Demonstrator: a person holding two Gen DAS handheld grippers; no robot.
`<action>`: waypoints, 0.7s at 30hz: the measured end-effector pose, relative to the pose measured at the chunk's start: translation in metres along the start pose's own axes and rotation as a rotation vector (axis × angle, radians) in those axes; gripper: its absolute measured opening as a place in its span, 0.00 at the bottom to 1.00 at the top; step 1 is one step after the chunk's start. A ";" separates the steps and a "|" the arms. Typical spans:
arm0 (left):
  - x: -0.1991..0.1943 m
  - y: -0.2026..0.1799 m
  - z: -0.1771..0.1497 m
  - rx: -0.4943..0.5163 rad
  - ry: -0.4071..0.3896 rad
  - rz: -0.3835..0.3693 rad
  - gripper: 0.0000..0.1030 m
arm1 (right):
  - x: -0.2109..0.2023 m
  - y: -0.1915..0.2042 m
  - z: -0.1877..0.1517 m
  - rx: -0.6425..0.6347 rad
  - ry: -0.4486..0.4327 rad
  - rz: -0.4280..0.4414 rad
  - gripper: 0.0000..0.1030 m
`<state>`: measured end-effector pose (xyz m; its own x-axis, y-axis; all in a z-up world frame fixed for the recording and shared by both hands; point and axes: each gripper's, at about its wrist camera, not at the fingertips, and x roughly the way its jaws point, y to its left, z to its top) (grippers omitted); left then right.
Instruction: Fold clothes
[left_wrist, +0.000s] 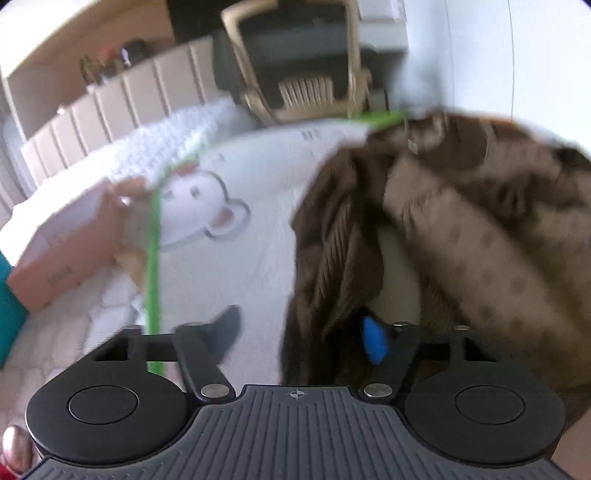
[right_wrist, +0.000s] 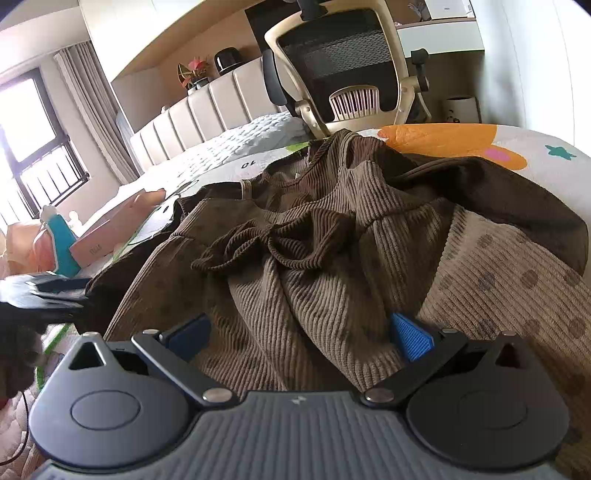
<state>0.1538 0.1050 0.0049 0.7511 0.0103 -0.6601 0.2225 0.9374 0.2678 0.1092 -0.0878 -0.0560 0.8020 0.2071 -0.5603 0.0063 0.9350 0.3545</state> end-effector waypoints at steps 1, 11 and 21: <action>0.006 0.007 0.002 0.026 0.004 0.039 0.20 | 0.000 0.000 0.000 0.000 0.000 0.001 1.00; 0.070 0.073 0.018 0.285 0.040 0.426 0.47 | 0.001 0.001 0.001 -0.004 0.001 -0.001 1.00; 0.022 0.102 0.003 0.035 0.084 0.207 0.92 | -0.044 0.013 0.037 -0.390 -0.079 -0.267 1.00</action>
<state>0.1951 0.1993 0.0196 0.7292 0.2312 -0.6441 0.0918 0.8997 0.4268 0.0961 -0.0947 0.0006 0.8459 -0.0638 -0.5296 0.0062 0.9939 -0.1097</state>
